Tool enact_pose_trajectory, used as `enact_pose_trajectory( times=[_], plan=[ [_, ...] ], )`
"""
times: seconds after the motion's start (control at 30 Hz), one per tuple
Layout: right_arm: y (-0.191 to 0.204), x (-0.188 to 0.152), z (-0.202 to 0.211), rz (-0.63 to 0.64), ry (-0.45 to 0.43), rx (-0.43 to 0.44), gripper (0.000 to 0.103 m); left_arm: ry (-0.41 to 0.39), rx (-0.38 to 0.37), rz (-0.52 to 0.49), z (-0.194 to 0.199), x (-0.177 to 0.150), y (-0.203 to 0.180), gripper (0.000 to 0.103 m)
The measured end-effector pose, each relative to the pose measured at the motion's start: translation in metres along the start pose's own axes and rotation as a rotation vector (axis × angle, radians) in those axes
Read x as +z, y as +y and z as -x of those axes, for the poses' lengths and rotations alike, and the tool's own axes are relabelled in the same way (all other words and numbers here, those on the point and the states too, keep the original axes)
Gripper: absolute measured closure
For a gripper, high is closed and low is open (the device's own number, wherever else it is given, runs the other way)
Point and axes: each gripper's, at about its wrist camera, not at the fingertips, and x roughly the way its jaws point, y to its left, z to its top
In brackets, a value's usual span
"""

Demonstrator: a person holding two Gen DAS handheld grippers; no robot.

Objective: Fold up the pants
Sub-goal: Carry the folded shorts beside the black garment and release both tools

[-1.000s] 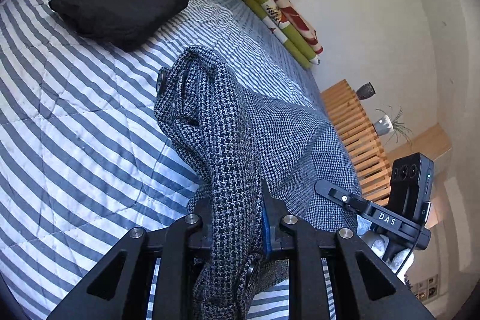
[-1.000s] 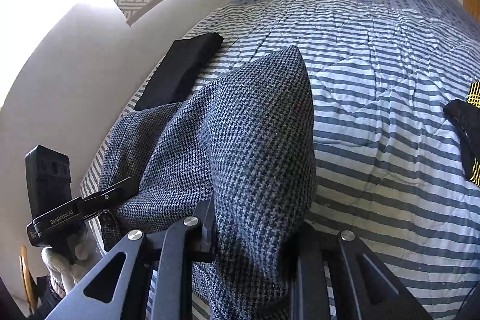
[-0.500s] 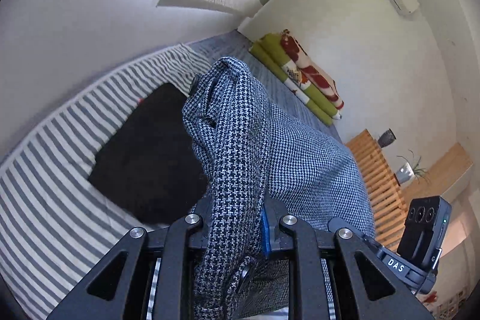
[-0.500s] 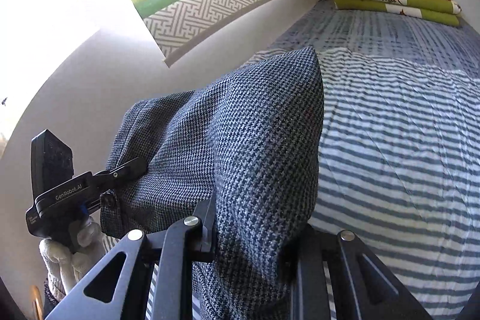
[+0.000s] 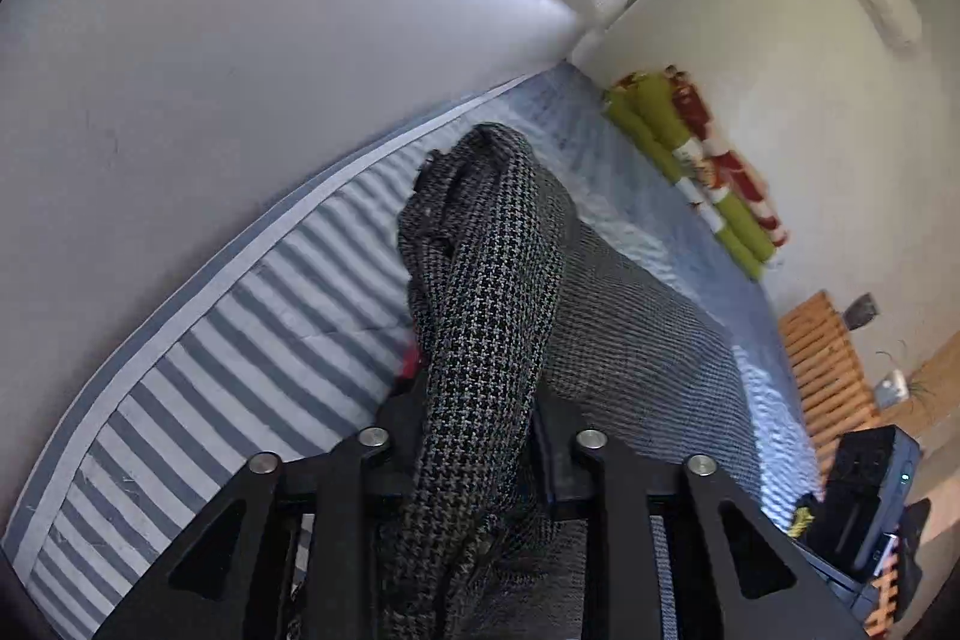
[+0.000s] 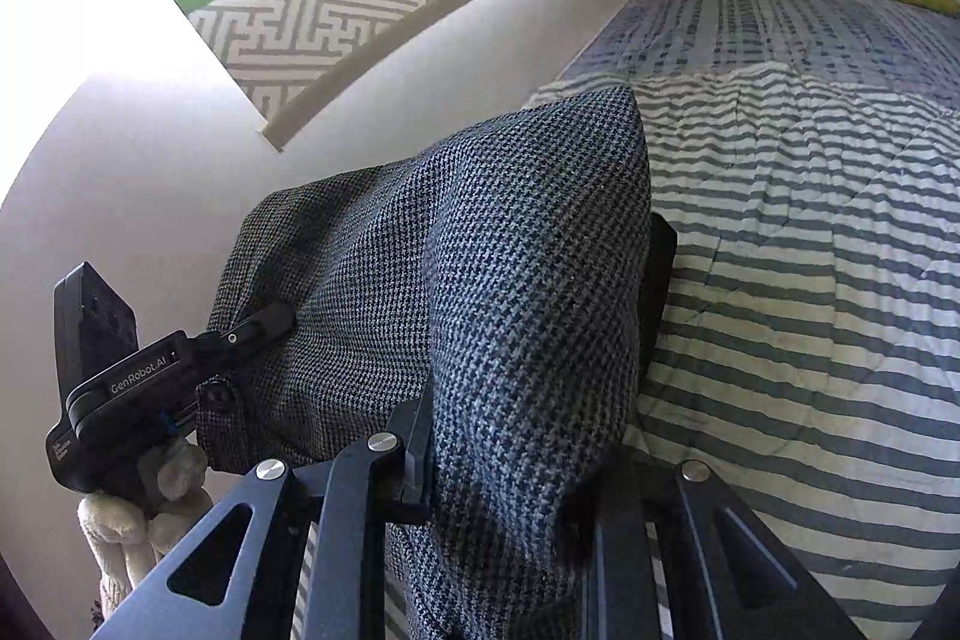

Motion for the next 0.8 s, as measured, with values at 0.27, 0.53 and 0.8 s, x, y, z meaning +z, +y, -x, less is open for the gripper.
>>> enact_pose_trajectory(
  times=[0.27,0.53,0.8],
  plan=[
    [-0.040,-0.017,0.006,-0.073,0.056,-0.047,0.045,-0.045,0.137,-0.017,-0.002,-0.018,0.014,0.050],
    [0.021,-0.047,0.065,0.164,-0.100,-0.137,0.048,-0.076,0.080,-0.146,0.042,-0.051,-0.030,0.050],
    [0.019,-0.083,0.030,0.157,0.171,-0.204,0.073,0.120,0.207,-0.089,0.008,-0.110,-0.037,0.051]
  ],
)
